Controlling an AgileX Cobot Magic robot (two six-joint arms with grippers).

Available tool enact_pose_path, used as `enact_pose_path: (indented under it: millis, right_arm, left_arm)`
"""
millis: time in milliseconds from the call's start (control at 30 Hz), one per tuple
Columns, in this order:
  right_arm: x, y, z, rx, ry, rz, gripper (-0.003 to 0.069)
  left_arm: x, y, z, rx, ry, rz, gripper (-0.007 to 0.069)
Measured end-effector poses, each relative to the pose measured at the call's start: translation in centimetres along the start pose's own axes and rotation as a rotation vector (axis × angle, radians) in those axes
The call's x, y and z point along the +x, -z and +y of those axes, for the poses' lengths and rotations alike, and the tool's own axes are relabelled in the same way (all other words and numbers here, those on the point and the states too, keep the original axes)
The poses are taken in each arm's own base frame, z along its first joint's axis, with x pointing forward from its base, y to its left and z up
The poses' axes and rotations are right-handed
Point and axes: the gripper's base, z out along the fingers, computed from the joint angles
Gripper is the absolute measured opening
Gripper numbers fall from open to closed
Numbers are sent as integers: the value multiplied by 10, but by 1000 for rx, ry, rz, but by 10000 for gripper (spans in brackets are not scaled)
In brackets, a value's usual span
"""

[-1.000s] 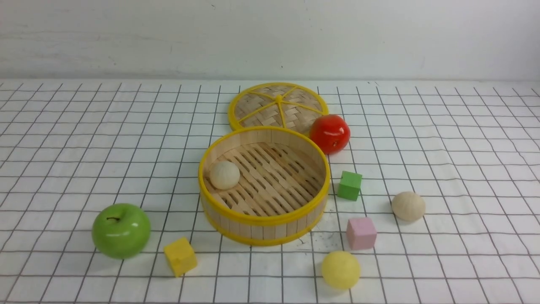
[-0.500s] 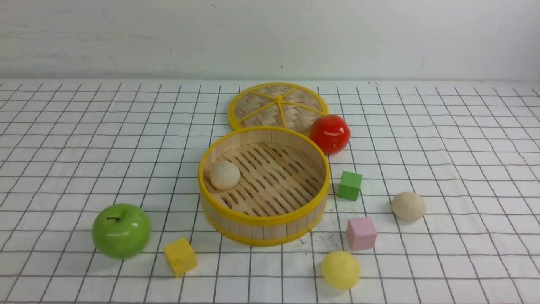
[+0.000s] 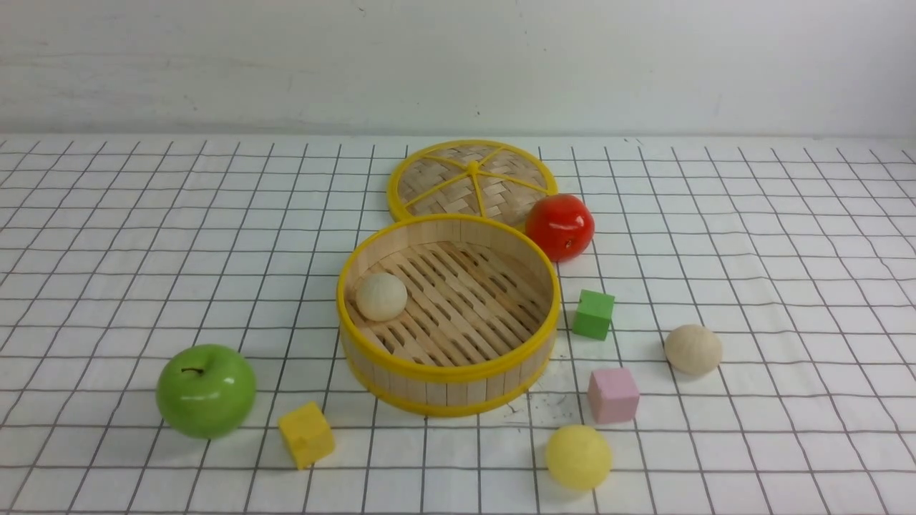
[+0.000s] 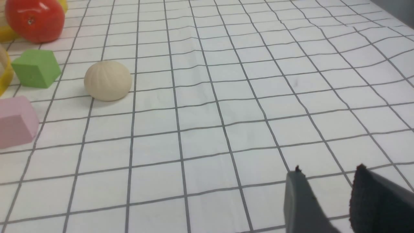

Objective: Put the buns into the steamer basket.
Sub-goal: Use the right arm to grab a steamed stuffed bun

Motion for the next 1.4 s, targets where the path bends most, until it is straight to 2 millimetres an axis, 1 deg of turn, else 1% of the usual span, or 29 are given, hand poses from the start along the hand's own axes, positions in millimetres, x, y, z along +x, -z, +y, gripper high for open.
enact_pose_path:
  millis: [67, 133, 267, 333, 367, 567, 700, 767, 933, 1400]
  right_arm:
    - [0, 0, 0, 0, 0, 0, 239]
    - [0, 0, 0, 0, 0, 0, 239]
    - [0, 0, 0, 0, 1, 0, 239]
    - [0, 0, 0, 0, 1, 0, 239]
    - [0, 0, 0, 0, 1, 0, 239]
    - [0, 0, 0, 0, 1, 0, 239]
    - [0, 0, 0, 0, 1, 0, 239]
    - [0, 0, 0, 0, 1, 0, 239]
    - [0, 0, 0, 0, 1, 0, 239]
    - [0, 0, 0, 0, 1, 0, 239]
  left_arm:
    - [10, -9, 0, -23, -6, -22, -13]
    - [26, -20, 2, -50, -23, -29, -13]
    - [52, -34, 10, -125, -48, -30, -13]
    - [61, -38, 12, -142, -51, -30, -13]
    - [73, -41, 16, -168, -49, -30, -13]
    - [116, -44, 29, -215, -8, 1, -11]
    - [144, -48, 35, -224, 29, 71, -10]
    - [153, -49, 38, -235, 38, 109, -10]
    - [161, -48, 40, -260, 44, 177, -6]
    - [161, -48, 40, -261, 44, 179, 6]
